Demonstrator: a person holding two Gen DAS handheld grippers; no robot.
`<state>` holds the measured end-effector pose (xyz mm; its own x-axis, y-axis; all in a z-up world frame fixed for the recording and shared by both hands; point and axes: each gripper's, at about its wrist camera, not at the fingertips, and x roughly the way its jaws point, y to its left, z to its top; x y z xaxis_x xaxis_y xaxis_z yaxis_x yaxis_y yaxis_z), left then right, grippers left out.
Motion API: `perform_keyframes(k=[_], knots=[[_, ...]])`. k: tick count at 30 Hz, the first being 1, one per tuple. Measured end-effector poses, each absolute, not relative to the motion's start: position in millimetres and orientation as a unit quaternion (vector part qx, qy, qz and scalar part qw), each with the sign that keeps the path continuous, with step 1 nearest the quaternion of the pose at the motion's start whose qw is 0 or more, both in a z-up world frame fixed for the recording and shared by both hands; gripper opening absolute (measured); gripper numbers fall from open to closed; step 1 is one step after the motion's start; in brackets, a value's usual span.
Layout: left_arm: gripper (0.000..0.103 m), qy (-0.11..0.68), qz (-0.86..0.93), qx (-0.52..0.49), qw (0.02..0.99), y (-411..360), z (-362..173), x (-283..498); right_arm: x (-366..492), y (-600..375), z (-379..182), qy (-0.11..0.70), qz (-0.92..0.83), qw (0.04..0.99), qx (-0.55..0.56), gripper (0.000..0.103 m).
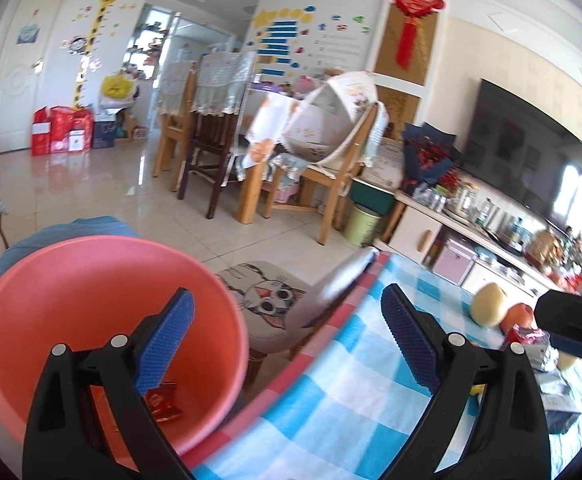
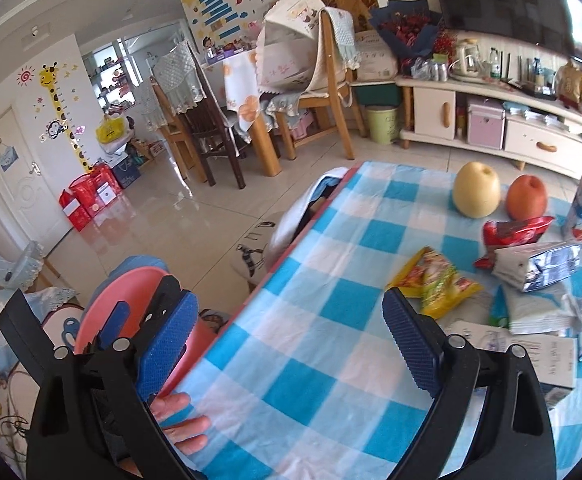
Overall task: Collect trash
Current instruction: 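Move both open tools back over the table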
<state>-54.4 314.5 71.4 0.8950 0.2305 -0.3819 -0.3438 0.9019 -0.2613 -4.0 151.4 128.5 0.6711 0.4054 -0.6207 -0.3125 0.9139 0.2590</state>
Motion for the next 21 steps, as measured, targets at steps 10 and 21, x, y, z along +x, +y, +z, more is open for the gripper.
perform_keyframes(k=[10,21], knots=[[0.095,0.239,0.116,-0.102,0.959,272.0,68.2,-37.9,-6.2,98.0,135.1,0.338,0.162,0.924,0.073,0.093],[0.095,0.268,0.061,-0.061,0.959,232.8,59.6,-36.6,-17.7,33.9,141.8,0.321,0.113,0.937,0.080,0.096]])
